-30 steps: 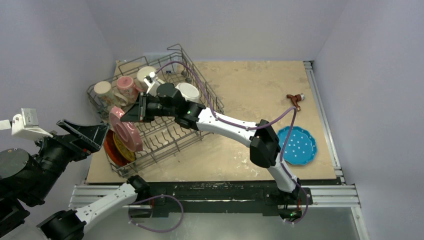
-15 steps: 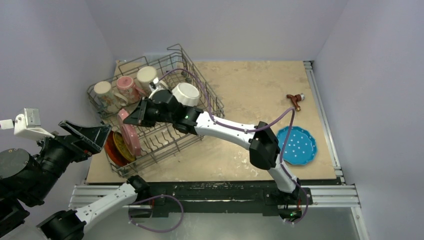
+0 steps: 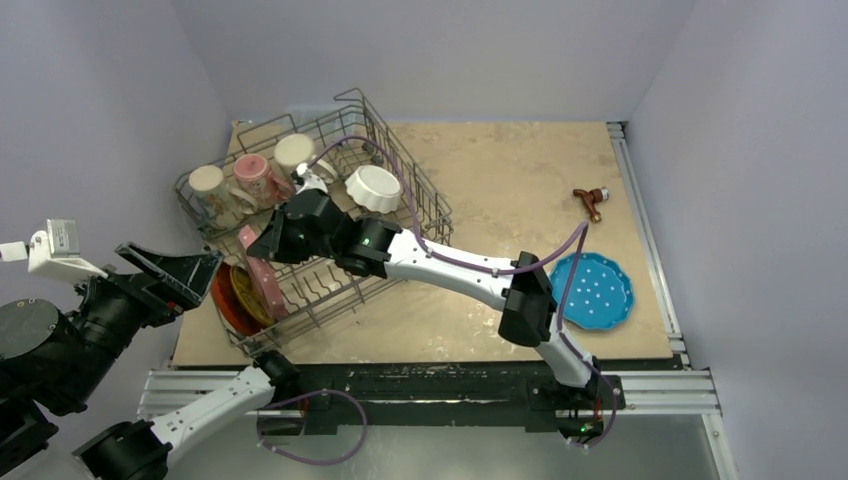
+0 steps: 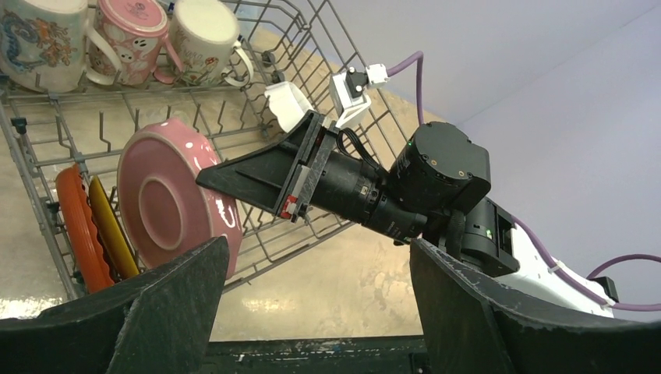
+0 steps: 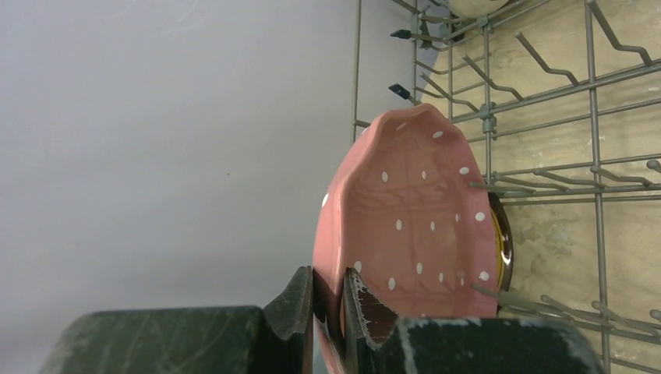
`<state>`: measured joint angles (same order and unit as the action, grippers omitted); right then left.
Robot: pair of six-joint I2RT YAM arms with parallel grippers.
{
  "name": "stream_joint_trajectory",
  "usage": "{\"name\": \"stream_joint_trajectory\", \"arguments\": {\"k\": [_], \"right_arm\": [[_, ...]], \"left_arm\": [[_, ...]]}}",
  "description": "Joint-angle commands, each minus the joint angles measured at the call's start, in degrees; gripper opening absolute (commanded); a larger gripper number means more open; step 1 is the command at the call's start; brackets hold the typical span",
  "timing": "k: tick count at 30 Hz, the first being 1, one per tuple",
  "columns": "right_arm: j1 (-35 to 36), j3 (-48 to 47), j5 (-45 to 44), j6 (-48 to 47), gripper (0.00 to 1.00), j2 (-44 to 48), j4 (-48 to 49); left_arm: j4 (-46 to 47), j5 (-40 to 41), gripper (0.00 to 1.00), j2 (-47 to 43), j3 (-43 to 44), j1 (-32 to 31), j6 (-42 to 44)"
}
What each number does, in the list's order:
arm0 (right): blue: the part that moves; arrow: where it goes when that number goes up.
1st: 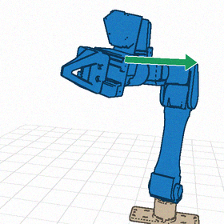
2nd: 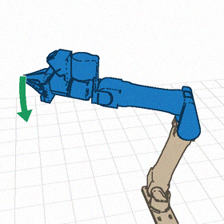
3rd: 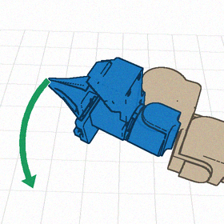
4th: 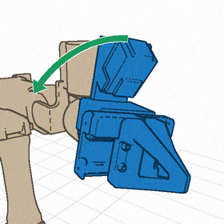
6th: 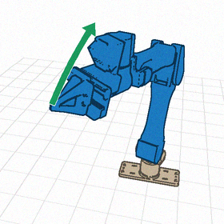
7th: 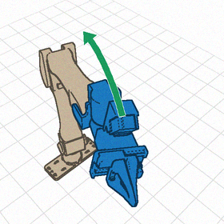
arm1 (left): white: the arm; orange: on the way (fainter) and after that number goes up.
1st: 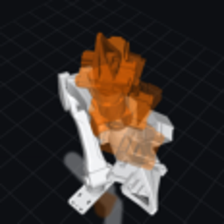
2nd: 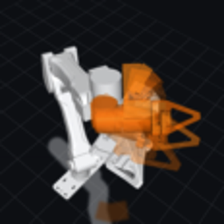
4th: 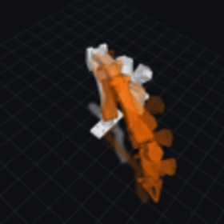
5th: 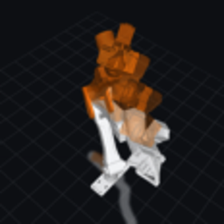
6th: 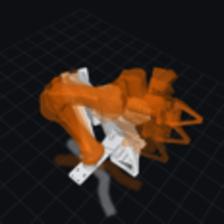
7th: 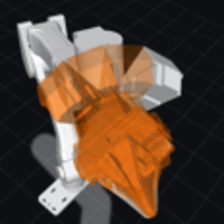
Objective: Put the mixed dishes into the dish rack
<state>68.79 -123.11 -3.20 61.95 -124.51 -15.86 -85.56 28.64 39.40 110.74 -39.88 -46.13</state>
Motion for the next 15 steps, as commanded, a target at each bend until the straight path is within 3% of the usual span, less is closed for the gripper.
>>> {"name": "stream_joint_trajectory", "arguments": {"k": [1,8,15], "right_arm": [[0.50,-5.89,-9.32,-1.73,0.00,1.58,-2.96],[1.49,-3.69,-11.16,-4.06,0.00,1.58,-2.40],[1.35,-2.39,-8.42,-5.59,0.17,1.18,-1.02]], "left_arm": [[-0.78,-0.73,0.85,-0.37,-0.08,-0.07,-1.48],[-1.02,-1.18,0.84,-0.50,-0.38,-0.03,-2.15],[-0.32,-1.68,0.84,-0.25,-0.85,-0.08,-2.44]]}}
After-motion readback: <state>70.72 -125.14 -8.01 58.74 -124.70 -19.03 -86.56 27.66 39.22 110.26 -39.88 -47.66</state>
